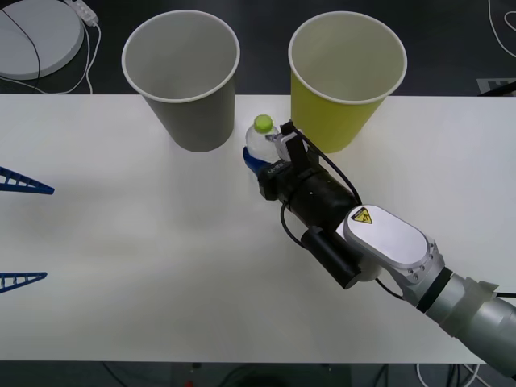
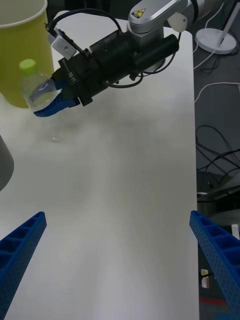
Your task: Put the can into the green bin and the plastic bottle into the gray bin
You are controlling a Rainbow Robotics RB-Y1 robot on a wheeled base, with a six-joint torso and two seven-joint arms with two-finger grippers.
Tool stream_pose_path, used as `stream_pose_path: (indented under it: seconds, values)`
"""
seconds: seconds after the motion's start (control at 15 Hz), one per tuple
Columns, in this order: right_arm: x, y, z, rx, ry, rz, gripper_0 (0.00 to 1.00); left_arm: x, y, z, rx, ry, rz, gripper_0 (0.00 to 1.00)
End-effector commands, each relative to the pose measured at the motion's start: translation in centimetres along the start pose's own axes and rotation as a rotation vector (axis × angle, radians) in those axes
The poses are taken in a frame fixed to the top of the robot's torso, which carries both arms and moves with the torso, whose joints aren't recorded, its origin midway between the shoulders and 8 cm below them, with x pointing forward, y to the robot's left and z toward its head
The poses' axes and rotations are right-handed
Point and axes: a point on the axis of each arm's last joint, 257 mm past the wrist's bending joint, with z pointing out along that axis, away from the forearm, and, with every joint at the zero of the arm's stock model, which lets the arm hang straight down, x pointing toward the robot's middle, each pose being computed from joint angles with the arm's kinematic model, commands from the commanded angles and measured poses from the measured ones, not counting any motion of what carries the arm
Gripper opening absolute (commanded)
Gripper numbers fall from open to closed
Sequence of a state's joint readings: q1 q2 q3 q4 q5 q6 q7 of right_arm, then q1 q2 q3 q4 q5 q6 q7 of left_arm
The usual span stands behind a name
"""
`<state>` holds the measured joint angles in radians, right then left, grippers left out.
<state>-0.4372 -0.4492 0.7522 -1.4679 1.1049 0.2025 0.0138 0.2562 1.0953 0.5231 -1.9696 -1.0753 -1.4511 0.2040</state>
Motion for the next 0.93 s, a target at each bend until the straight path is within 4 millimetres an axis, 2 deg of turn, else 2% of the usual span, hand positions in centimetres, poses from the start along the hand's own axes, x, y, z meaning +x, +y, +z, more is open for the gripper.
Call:
stream_pose_path:
  seconds: [0.07,0.4,0.93]
  values:
    - [0.0,0.0,0.0,0.000,-0.001,0.000,0.00,0.0,0.0,0.0,0.000,0.000,0.000,1.00]
    - [0.3,-0.4,-0.7,0.003,0.000,-0.019,0.00,0.0,0.0,0.0,0.000,0.000,0.000,1.00]
    - [0.3,-0.6,-4.6,-0.014,-0.010,-0.011,0.00,0.0,0.0,0.0,0.000,0.000,0.000,1.00]
